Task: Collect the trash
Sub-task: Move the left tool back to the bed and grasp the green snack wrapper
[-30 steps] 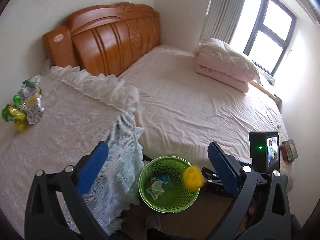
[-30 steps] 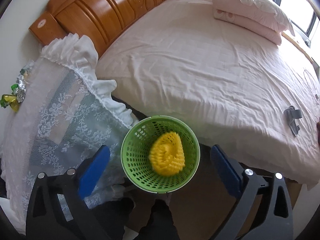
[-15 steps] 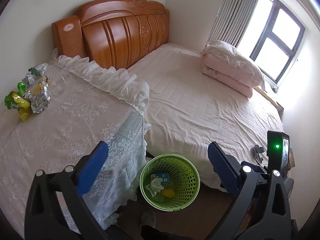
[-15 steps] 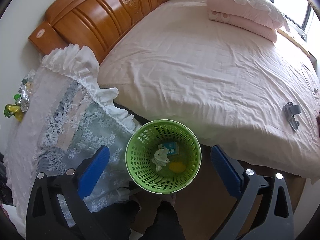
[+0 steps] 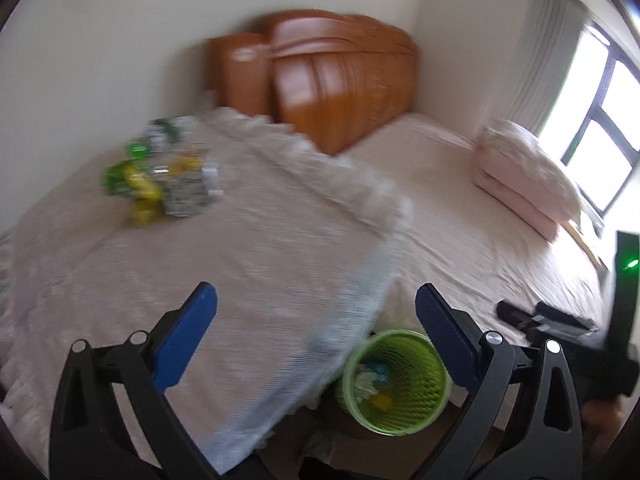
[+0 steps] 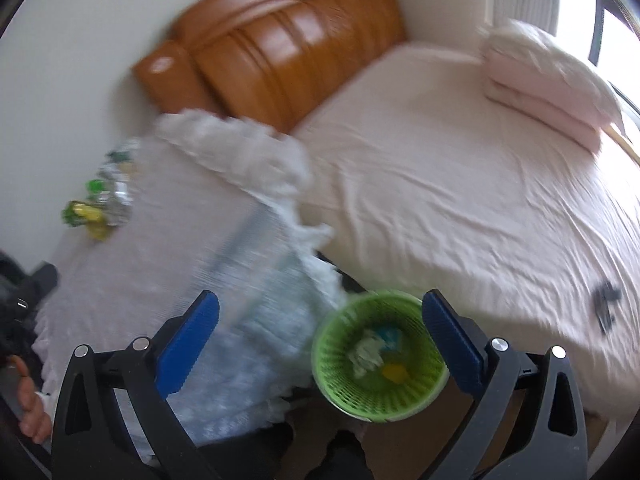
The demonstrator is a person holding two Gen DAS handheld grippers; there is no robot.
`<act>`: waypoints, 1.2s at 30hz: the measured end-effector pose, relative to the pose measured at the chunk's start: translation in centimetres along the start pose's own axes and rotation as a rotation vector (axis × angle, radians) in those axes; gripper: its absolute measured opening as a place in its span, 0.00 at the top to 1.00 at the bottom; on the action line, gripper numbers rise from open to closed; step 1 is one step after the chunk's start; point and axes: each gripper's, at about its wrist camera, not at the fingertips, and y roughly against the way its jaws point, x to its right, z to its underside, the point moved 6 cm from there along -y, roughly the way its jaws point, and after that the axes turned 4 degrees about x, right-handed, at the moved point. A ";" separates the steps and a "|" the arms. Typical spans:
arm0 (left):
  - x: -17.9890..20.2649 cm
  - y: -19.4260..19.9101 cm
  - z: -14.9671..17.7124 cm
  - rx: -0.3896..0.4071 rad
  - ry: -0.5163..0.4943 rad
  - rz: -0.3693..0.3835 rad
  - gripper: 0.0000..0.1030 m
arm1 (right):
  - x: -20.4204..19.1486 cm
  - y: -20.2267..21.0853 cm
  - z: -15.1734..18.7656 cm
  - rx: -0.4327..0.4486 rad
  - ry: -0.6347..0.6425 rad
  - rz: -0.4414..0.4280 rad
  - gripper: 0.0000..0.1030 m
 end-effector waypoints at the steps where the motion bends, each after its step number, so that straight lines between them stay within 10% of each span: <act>1: -1.3 0.3 0.0 0.005 0.013 -0.025 0.07 | -1.8 -0.1 -0.7 0.011 0.021 -0.032 0.02; 17: -17.2 1.6 1.7 -0.016 0.245 -0.251 0.07 | -19.4 -4.8 -2.2 -0.052 0.245 -0.250 0.02; 36: -21.1 -13.4 -5.8 -0.101 0.359 -0.251 0.08 | -19.0 -8.6 -3.1 -0.122 0.188 -0.210 0.02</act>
